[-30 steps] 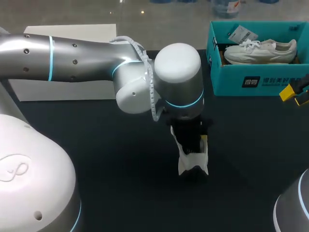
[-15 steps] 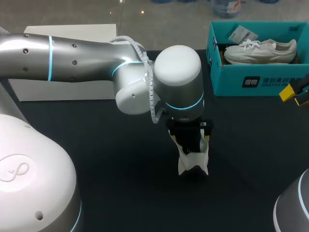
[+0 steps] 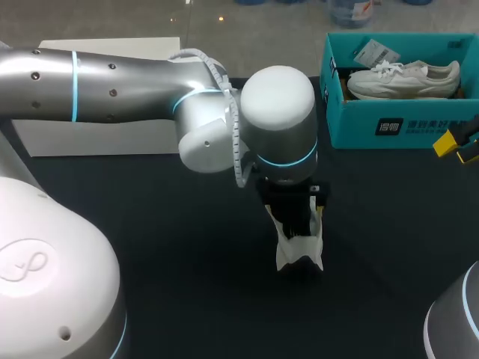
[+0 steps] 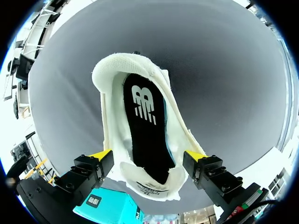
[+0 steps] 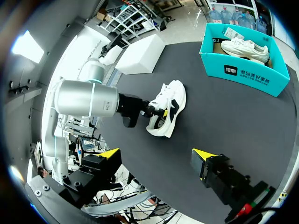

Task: Take the shoe out of the shoebox, open the shoe tongue, remove and reinsert the insole, then place the shoe into the shoebox

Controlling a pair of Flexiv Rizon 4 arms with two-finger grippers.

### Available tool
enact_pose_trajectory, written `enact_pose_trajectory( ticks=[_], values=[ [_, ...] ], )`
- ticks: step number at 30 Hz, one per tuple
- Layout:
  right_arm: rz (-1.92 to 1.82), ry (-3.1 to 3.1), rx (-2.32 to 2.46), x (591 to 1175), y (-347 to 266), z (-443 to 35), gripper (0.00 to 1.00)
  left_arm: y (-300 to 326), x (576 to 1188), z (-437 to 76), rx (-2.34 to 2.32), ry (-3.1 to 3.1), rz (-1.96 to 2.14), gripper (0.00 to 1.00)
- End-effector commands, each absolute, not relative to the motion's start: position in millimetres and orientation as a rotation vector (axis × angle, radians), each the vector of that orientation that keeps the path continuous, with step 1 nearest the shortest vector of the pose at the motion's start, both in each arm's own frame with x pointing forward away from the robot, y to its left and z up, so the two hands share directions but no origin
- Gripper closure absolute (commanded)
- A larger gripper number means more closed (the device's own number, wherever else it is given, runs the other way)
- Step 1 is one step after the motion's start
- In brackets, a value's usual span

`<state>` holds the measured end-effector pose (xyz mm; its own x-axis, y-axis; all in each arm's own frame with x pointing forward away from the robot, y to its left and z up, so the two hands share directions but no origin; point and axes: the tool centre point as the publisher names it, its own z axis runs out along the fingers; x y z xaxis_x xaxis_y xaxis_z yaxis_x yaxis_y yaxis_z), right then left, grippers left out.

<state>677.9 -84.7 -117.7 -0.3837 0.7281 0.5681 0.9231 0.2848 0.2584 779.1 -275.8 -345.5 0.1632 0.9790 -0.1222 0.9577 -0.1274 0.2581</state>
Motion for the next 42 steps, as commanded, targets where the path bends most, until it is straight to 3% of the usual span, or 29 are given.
enact_pose_trajectory(
  ticks=[1,19,20,21,22,23,42],
  values=[
    [-0.795,-2.220,-1.496,679.2,-84.4,-118.2,0.00,-272.8,775.0,-317.1,2.235,1.866,0.120,0.00],
    [-0.795,-2.220,-1.496,679.2,-84.4,-118.2,0.00,-252.7,802.1,-248.1,2.185,1.879,0.046,0.00],
    [-0.795,-2.220,-1.496,679.2,-84.4,-118.2,0.00,-252.2,803.8,-247.2,2.183,1.889,0.015,0.15],
    [-0.795,-2.220,-1.496,679.2,-84.4,-118.2,0.00,-251.6,805.6,-246.8,2.180,1.897,0.008,0.57],
    [-0.795,-2.220,-1.496,679.2,-84.4,-118.2,0.00,-251.0,807.1,-246.9,2.177,1.910,-0.006,0.83],
    [-0.795,-2.220,-1.496,679.2,-84.4,-118.2,0.00,-250.8,808.4,-246.9,2.175,1.921,-0.022,1.00],
    [-0.795,-2.220,-1.496,679.2,-84.4,-118.2,0.00,-248.0,816.4,-272.5,2.113,2.003,-0.002,1.00]
  ],
)
